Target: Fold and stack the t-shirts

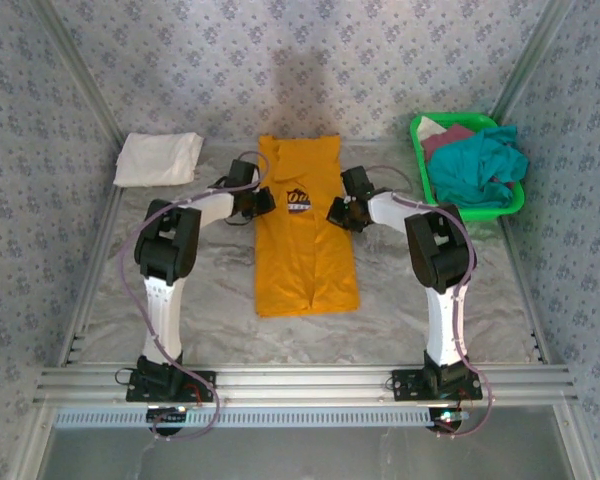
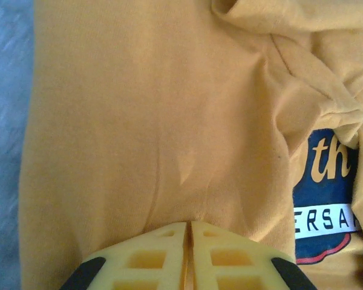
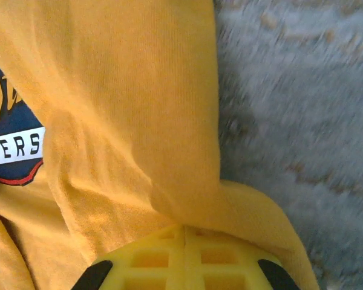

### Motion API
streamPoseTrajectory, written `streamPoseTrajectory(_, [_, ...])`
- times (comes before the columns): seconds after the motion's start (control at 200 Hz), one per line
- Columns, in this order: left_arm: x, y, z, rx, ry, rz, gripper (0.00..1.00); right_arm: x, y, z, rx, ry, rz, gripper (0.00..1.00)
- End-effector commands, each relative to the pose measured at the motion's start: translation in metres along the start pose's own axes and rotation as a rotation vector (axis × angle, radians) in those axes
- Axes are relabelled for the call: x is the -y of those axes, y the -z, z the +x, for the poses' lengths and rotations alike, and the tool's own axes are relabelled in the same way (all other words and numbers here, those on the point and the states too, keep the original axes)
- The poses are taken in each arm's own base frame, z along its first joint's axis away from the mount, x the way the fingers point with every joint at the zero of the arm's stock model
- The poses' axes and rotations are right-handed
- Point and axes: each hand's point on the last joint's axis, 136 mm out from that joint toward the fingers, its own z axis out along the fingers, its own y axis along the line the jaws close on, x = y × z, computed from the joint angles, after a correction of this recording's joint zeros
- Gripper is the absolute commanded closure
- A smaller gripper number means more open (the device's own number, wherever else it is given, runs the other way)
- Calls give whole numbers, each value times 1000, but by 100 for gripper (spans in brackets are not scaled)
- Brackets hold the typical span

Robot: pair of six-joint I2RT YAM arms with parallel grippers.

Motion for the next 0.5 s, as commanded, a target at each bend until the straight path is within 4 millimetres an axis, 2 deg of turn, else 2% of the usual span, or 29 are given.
streamPoseTrajectory(0.0, [-20,-20,13,-64,36,-64,89,27,-7,3,-31,-16,98,96])
streamPoseTrajectory(0.2, [-10,-14,-15,-12,11,-74,88,18,0,-8,-13,-5,68,94])
streamPoseTrajectory(0.32, [-5,-3,-30,12,11,-67,80,7,9,-17,6,27,50,88])
streamPoseTrajectory(0.4, [6,13,-39,35,8,-53,69,-1,24,-25,30,48,42,83])
streamPoseTrajectory(0.495, [28,47,-51,89,2,-2,61,-15,53,-36,80,97,27,78])
